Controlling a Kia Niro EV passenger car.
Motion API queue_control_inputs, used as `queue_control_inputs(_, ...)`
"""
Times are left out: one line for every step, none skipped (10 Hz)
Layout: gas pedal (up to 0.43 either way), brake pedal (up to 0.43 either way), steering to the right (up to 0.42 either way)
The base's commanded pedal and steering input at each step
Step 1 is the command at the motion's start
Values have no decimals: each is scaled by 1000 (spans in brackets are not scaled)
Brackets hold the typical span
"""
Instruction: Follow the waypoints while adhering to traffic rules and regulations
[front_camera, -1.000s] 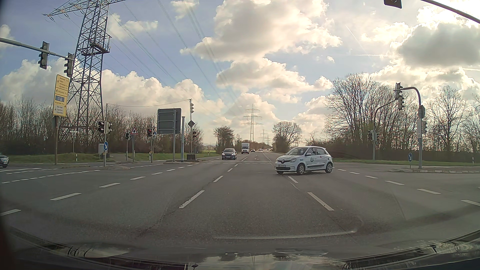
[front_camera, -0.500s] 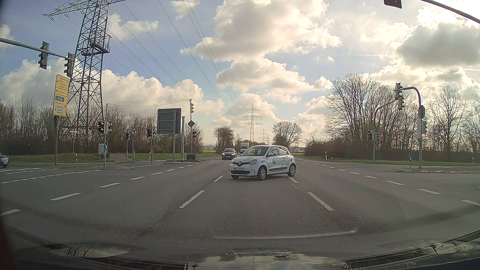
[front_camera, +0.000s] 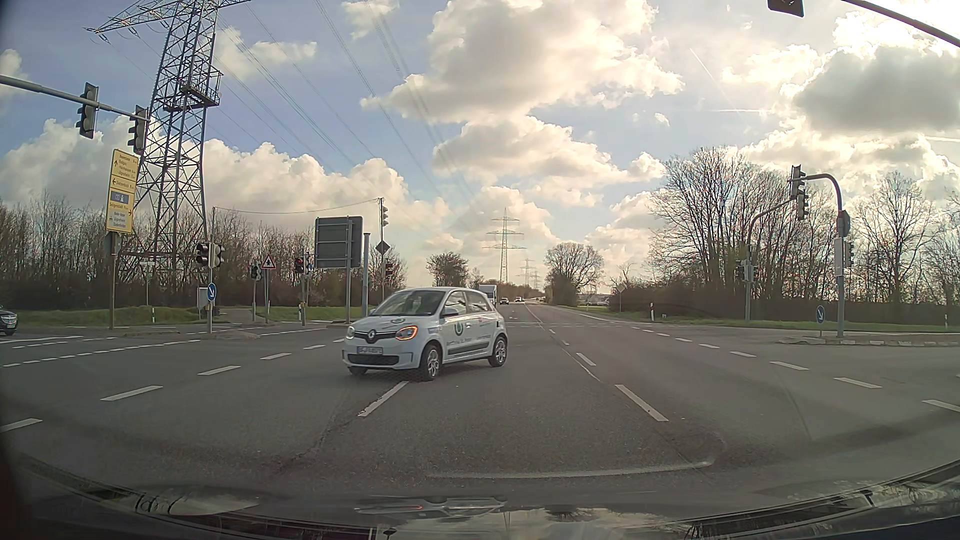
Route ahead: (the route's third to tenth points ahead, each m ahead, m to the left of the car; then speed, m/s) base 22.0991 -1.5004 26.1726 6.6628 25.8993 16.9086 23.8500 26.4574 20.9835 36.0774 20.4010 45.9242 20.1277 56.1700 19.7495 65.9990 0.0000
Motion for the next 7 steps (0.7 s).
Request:
queue_control_inputs(0, 287, -1)
queue_control_inputs(0, 280, -1)
queue_control_inputs(0, 280, -1)
queue_control_inputs(0, 280, -1)
queue_control_inputs(0, 287, -1)
queue_control_inputs(0, 287, -1)
queue_control_inputs(0, 287, -1)
